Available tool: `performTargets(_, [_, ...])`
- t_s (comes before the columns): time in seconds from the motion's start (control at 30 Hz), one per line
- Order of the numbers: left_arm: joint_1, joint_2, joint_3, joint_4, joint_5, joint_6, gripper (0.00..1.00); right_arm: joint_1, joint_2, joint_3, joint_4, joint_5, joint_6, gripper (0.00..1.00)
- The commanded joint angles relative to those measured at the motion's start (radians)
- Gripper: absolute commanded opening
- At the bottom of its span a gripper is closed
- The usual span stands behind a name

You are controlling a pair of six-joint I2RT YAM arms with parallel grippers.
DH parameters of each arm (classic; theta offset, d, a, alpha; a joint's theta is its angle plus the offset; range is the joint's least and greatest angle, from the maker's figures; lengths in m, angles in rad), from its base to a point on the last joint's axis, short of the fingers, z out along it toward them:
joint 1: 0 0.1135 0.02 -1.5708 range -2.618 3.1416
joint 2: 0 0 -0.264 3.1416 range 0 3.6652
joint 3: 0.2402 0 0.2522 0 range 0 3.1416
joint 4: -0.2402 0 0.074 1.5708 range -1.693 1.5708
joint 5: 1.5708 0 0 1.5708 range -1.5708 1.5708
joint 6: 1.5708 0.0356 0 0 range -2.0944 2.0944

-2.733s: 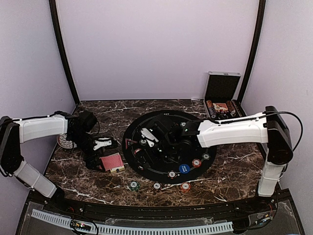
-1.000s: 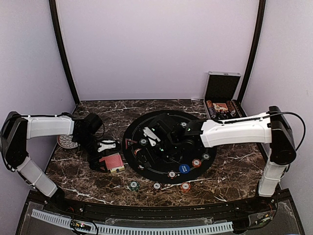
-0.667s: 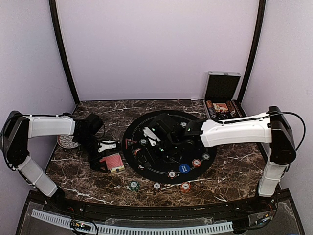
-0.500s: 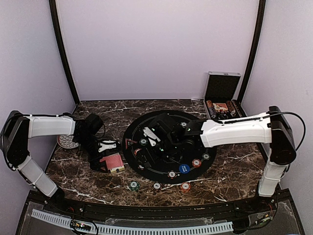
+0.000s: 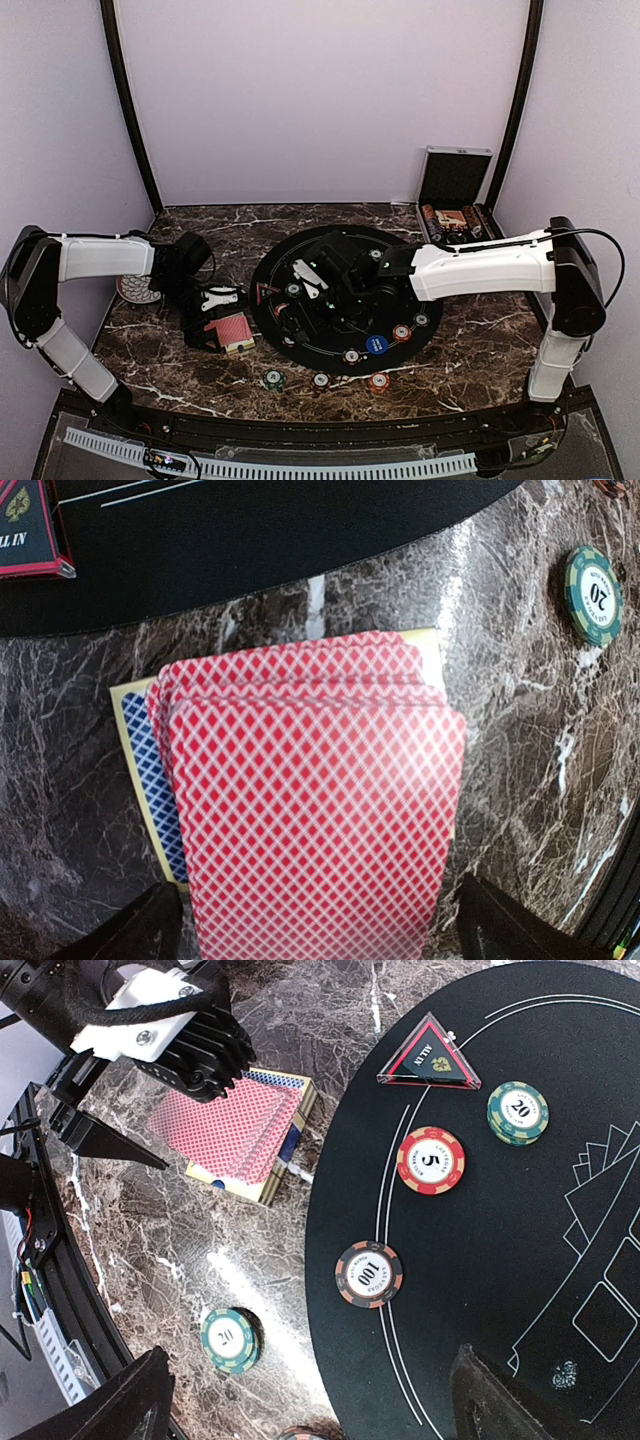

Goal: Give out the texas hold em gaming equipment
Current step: Pick up the face-down deck piles from the center of the board.

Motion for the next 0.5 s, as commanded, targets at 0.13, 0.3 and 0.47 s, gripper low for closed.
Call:
performTargets(0.13, [-0.015, 0.036, -0.019, 0.015, -0.008, 0.001, 0.99, -0.006, -0.019, 0.010, 0.005, 0.014, 0.007, 0.98])
performTargets(0.3, [-0.020, 0.036, -0.038, 0.041, -0.027, -0.004, 0.99, -0.006, -0.017, 0.010, 0.007, 0.014, 0.009, 0.98])
performTargets(0.47, [-0.023, 0.037, -0.055, 0.077, -0.065, -0.017, 0.99, -0.006, -0.014, 0.011, 0.007, 0.013, 0.010, 0.98])
